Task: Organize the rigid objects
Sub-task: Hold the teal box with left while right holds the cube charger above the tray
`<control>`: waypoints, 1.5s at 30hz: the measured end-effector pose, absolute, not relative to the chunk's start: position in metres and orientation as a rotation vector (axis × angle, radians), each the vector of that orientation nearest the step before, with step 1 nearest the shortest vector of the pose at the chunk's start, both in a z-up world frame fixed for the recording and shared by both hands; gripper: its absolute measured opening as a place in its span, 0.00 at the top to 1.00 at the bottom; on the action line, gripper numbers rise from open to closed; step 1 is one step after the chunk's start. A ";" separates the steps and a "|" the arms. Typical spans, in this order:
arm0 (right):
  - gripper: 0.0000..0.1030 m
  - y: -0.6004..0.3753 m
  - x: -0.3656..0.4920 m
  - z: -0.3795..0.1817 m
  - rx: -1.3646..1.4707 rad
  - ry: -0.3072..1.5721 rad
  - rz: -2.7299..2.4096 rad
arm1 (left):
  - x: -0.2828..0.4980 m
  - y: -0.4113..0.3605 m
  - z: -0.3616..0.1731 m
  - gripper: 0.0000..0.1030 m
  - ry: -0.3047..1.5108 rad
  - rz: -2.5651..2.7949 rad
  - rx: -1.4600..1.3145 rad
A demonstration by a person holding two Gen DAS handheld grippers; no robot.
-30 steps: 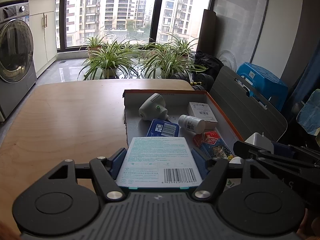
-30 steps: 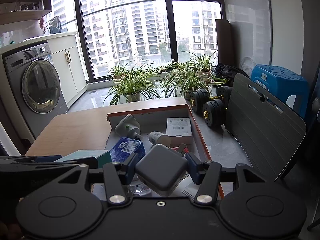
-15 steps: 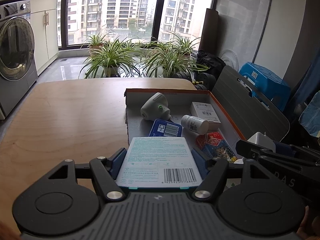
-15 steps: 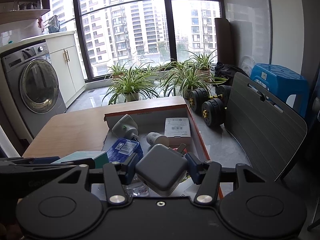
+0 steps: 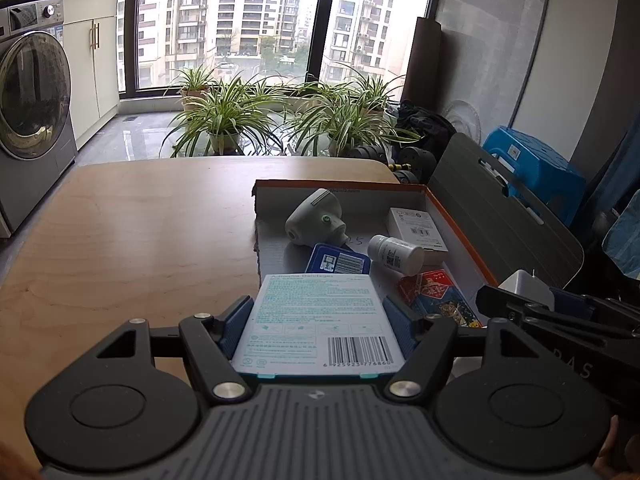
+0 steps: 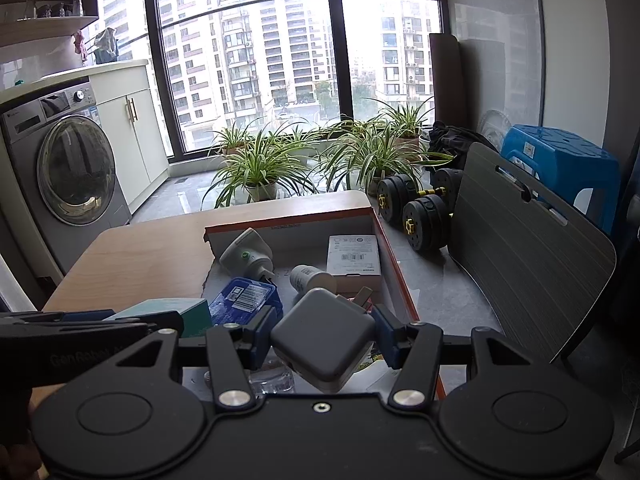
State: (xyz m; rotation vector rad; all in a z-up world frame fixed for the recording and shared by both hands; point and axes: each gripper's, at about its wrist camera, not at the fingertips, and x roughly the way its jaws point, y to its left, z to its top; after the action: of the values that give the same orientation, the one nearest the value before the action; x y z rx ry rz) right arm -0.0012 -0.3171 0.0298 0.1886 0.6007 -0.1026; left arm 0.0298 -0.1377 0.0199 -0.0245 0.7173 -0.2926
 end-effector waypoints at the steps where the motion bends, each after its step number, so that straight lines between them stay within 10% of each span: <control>1: 0.38 -0.317 -0.001 0.030 0.189 0.602 -0.102 | 0.030 -0.138 0.020 0.30 0.717 -0.293 -0.024; 45: 0.38 -0.321 0.002 0.031 0.191 0.616 -0.107 | 0.045 -0.144 0.012 0.30 0.737 -0.301 -0.023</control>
State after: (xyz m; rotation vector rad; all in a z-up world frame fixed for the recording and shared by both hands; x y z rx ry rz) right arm 0.0019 -0.3206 0.0312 0.1911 0.6157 -0.1074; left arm 0.0455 -0.1435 0.0120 -0.0229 0.7365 -0.3009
